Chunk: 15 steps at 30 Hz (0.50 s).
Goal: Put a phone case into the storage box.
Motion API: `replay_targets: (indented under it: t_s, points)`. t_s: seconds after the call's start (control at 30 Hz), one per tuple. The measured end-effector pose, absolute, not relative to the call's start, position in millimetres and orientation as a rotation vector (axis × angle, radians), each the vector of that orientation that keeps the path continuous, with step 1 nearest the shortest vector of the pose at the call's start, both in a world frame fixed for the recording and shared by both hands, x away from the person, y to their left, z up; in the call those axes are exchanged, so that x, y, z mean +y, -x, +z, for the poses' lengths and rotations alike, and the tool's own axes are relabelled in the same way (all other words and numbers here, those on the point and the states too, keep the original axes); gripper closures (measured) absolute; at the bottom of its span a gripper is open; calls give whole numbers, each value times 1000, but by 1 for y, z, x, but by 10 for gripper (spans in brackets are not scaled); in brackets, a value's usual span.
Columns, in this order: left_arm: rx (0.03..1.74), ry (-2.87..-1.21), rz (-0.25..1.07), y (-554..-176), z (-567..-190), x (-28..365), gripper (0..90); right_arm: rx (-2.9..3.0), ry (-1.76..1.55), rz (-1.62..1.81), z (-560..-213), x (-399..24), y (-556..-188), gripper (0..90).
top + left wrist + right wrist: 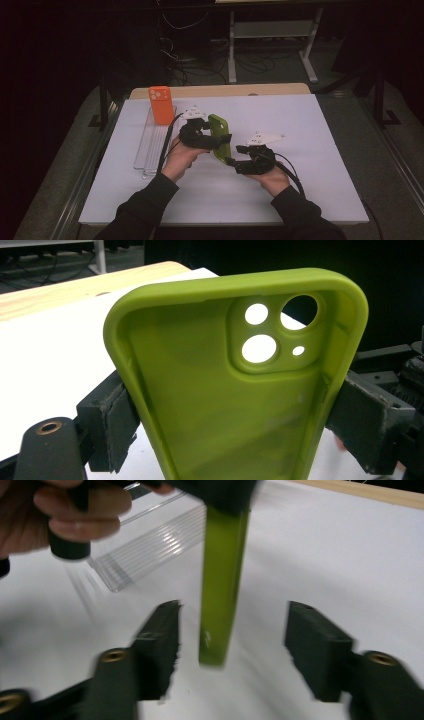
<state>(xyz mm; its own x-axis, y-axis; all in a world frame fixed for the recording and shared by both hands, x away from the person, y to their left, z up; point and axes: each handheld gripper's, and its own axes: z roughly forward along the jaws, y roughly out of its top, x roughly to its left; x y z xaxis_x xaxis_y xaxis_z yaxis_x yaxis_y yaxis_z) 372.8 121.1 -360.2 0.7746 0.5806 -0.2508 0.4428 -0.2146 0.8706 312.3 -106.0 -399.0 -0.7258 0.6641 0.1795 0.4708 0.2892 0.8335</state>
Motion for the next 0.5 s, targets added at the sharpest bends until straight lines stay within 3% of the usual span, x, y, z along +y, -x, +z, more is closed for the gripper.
replay_targets:
  t_s: [0.37, 0.5]
  points:
    - [816, -1856, 242, -387, -343, 142, 149, 2348, -1073, 1308, -407, -146, -313, 17]
    - [826, -1842, 283, -393, -331, 150, 149, 2349, -1087, 1280, -412, -157, -308, 0]
